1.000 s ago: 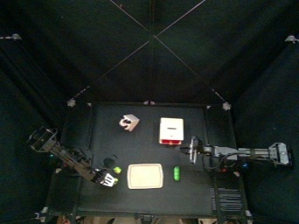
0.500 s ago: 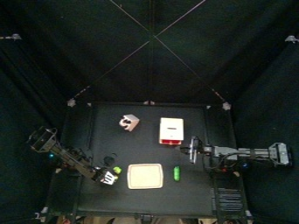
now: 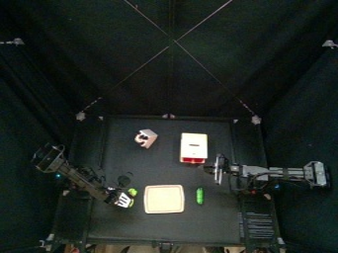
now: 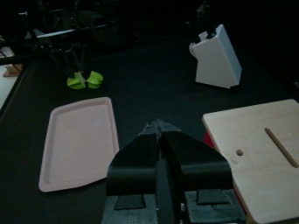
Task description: Place starfruit top left of plate
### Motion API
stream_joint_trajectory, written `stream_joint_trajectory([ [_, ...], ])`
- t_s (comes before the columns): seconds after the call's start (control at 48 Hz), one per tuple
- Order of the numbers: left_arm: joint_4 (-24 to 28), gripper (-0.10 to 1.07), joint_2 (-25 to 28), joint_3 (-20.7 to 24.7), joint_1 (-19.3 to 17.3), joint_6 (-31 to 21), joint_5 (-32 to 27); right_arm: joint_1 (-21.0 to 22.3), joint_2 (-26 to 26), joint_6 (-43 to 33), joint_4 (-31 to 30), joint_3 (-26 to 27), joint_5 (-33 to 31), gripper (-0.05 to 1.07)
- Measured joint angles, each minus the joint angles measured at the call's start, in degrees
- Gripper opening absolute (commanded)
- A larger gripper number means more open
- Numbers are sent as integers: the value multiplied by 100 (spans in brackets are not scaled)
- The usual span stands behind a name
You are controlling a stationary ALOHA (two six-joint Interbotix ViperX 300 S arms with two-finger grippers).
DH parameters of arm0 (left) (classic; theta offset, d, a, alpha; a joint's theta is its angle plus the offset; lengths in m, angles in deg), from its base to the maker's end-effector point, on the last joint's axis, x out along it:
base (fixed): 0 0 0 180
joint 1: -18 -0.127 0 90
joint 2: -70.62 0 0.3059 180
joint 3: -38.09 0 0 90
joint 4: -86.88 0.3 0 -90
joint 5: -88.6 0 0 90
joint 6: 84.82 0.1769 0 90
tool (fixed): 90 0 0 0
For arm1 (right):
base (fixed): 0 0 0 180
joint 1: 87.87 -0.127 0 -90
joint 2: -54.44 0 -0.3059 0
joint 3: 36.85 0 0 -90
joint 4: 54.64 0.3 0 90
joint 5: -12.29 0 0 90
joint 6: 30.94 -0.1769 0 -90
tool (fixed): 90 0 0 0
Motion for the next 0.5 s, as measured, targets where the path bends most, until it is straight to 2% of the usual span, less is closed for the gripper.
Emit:
stream_joint_trajectory([
  [0.5,18,86,-264,-9,0,-9,-272,0,0,0,0,0,0,1],
])
